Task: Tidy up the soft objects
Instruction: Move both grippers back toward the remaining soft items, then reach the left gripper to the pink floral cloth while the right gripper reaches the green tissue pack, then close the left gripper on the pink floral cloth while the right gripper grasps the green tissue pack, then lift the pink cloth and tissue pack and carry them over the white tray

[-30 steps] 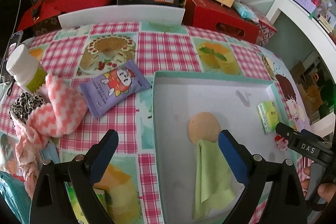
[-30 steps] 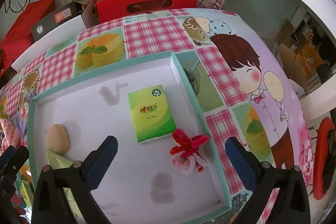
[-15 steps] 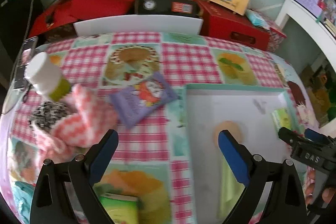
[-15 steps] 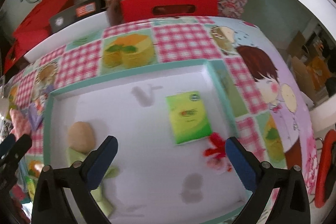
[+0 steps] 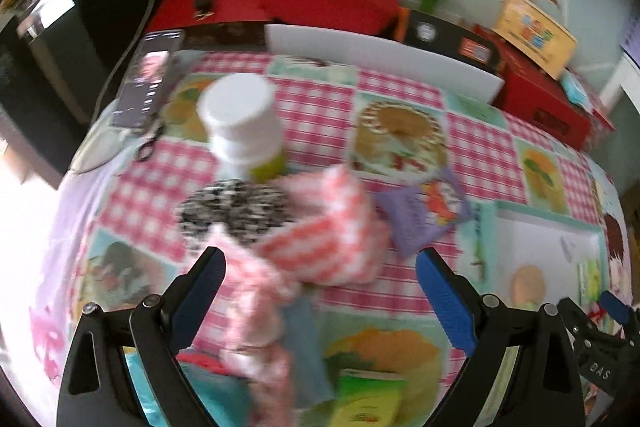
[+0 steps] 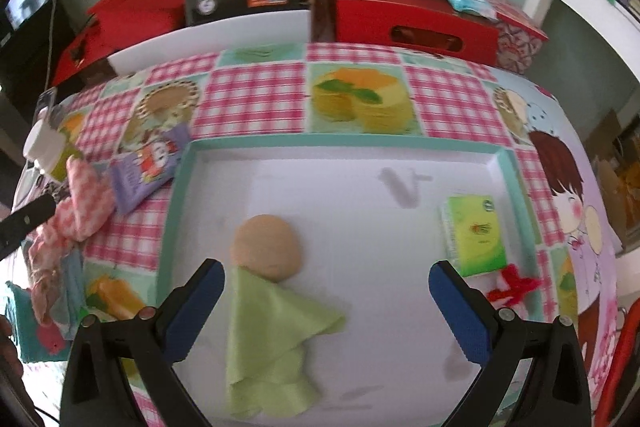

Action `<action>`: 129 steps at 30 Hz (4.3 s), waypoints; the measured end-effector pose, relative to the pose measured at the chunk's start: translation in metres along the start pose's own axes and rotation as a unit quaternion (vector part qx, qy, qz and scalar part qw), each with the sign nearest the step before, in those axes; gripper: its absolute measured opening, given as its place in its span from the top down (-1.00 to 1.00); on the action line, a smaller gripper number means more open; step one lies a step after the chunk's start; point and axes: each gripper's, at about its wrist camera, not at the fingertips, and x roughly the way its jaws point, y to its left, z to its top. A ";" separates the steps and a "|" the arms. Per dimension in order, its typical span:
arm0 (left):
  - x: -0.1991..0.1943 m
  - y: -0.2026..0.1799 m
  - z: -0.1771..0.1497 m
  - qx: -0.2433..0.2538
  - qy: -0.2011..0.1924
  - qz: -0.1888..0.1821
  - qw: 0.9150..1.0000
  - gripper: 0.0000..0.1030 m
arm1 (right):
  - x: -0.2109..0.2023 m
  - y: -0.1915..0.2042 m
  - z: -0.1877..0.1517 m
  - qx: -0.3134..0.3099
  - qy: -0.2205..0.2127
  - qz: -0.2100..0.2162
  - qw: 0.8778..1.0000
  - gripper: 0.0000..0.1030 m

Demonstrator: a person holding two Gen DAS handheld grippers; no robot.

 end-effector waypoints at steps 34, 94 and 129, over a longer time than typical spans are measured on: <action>0.007 0.063 -0.019 -0.062 0.099 0.001 0.993 -0.86 | -0.010 0.173 -0.068 -0.216 0.054 0.125 0.967 -1.00; 0.033 0.044 -0.014 -0.025 0.111 -0.013 0.993 0.06 | 0.035 0.158 -0.050 -0.252 0.049 0.119 0.959 -0.56; 0.012 0.045 -0.012 -0.036 0.070 -0.083 0.993 0.82 | 0.031 0.152 -0.046 -0.235 0.037 0.134 0.962 -0.56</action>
